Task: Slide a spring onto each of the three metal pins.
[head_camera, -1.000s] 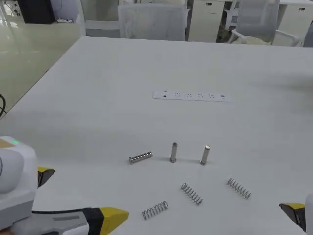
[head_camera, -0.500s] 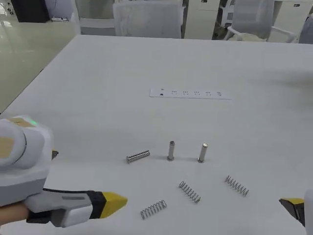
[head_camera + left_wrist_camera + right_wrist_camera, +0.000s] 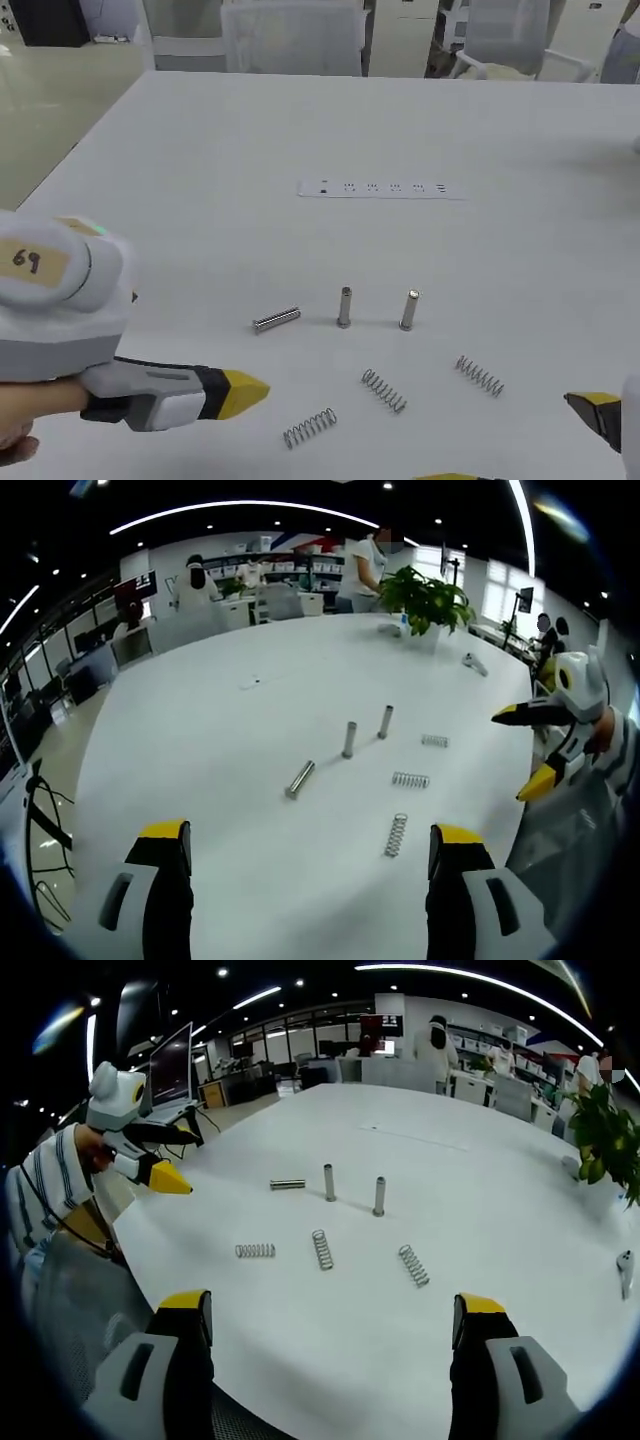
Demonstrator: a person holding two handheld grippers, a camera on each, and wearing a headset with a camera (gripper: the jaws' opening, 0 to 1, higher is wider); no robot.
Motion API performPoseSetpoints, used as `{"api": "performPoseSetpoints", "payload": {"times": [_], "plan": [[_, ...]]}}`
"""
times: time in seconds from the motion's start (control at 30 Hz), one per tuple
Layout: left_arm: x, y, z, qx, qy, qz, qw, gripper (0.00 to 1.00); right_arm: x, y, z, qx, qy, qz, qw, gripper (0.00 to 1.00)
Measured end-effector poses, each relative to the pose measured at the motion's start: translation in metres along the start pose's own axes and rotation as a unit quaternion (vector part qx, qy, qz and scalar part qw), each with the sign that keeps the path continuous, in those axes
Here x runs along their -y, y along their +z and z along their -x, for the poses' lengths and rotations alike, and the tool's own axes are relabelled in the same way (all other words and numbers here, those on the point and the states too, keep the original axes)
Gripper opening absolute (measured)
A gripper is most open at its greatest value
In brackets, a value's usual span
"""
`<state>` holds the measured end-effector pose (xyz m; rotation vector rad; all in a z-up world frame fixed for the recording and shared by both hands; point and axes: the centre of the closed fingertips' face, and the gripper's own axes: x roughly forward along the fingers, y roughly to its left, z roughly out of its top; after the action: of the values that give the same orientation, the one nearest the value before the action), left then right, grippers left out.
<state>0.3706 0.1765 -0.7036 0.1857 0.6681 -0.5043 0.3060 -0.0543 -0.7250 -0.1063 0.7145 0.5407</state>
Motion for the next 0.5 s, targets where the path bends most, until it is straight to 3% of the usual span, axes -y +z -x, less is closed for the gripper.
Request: {"api": "performPoseSetpoints", "payload": {"times": [0.3,0.5], "plan": [[-0.003,0.005,-0.010,-0.003,-0.005,-0.004,1.0000,0.96,0.001,0.000,-0.001,0.004,-0.003,-0.011,0.9999,0.98],[0.000,0.005,-0.015,-0.002,-0.015,0.013,0.9998,0.94,0.001,0.000,-0.001,0.006,-0.004,-0.017,0.9998,0.98]]}}
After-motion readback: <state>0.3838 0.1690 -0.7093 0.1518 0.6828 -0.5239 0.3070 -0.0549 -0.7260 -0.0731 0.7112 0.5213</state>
